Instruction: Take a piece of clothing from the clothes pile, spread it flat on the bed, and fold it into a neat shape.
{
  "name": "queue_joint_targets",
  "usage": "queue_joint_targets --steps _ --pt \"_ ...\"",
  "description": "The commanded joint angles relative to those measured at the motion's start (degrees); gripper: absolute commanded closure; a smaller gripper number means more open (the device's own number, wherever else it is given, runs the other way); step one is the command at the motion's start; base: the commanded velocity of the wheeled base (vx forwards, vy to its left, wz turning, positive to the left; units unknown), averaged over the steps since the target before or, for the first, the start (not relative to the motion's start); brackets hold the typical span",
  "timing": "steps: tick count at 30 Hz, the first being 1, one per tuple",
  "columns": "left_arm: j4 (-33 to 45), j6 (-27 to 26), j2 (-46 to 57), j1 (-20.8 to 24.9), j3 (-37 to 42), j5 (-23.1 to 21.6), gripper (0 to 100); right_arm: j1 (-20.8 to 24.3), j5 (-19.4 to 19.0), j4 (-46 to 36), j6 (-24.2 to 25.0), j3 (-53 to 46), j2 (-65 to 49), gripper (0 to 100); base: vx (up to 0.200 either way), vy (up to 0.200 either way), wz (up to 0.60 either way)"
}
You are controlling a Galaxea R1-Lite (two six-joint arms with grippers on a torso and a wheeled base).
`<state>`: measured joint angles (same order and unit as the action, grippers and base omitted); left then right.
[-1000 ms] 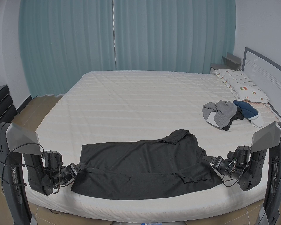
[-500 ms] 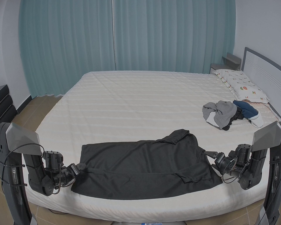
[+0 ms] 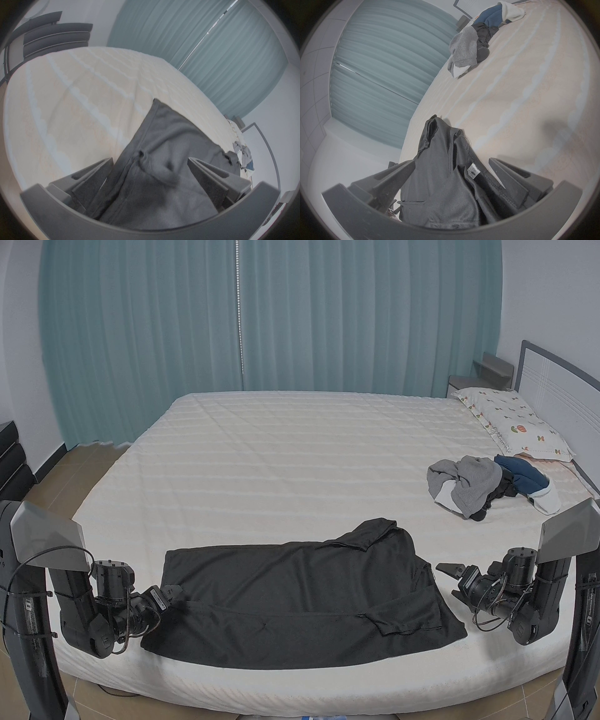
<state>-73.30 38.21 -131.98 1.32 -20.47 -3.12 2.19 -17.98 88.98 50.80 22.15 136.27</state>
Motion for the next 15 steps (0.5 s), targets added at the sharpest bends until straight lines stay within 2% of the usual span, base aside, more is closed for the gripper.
queue_joint_targets --steps 1,5,8,15 --pt "-1.6 0.4 0.6 -0.3 0.2 0.5 0 0.0 0.0 0.7 0.0 -0.1 0.1 0 0.000 0.000 0.00" --pt "-5.5 0.4 0.8 -0.8 1.2 0.5 0 0.0 0.0 0.7 0.0 -0.2 0.1 0 0.000 0.000 0.00" --pt "-6.9 0.4 0.9 -0.8 1.4 0.5 0 0.4 0.1 0.7 -0.1 -0.4 0.1 0 0.200 0.000 0.00" --pt "-6.8 0.1 3.4 -2.0 -0.2 -0.8 0 1.0 0.0 0.6 -0.1 -0.3 0.8 0 0.000 0.000 0.00"
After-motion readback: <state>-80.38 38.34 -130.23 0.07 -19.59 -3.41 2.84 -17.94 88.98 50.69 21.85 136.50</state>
